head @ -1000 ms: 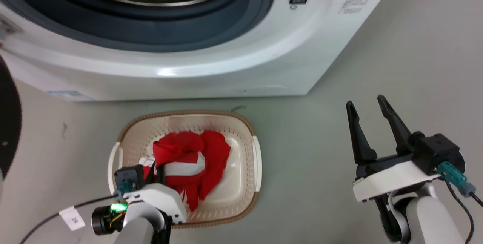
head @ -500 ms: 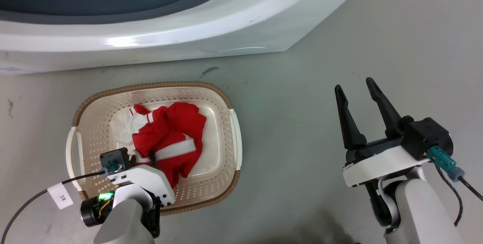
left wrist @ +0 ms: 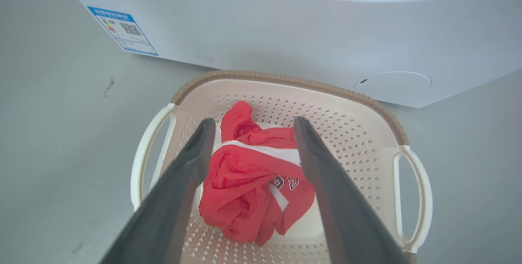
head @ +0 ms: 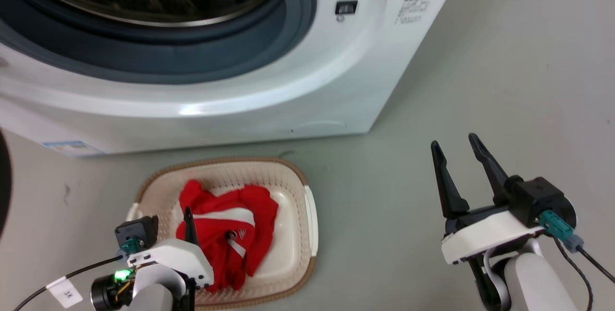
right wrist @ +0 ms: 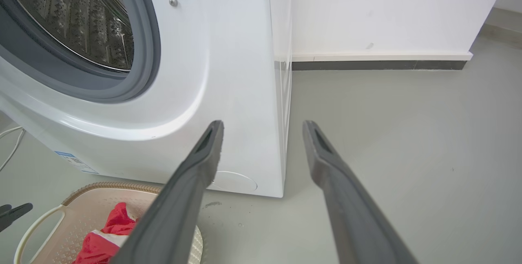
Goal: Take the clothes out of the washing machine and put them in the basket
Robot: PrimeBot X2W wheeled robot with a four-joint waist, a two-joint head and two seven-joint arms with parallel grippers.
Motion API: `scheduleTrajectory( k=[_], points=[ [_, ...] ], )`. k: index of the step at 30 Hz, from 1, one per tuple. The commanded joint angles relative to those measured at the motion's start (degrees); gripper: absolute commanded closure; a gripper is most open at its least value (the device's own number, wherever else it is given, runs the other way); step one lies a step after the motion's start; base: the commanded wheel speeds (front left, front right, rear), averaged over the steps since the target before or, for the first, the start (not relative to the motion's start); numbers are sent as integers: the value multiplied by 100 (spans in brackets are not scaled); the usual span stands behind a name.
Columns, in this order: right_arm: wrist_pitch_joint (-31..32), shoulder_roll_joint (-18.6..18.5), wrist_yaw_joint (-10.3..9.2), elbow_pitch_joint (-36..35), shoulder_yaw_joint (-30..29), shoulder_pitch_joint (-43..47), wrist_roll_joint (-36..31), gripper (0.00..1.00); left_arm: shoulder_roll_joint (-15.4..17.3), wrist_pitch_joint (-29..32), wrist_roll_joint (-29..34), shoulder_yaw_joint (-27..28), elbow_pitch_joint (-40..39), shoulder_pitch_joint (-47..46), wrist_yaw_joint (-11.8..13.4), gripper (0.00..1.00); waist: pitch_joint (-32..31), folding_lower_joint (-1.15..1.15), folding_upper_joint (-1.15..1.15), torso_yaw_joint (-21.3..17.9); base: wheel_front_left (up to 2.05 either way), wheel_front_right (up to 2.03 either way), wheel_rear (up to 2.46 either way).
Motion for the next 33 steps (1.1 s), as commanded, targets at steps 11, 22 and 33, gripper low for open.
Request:
scheduleTrajectory(
  k=[11, 22, 33],
  points=[
    [95, -3, -4, -213, -123, 468, -87, 0, -62, -14, 658, 115, -2184, 558, -233, 0, -1155, -1, 0, 226, 0, 0, 0],
    [268, -2, -4, -417, -167, 858, -140, 0, -70, -14, 1147, -200, -3830, 1044, -281, 0, -1870, -1, 0, 139, 0, 0, 0],
    [411, -2, -4, -602, -163, 1260, -166, 0, -70, -14, 1166, -188, -4234, 2119, -108, 0, -2362, -1, 0, 186, 0, 0, 0]
  ],
)
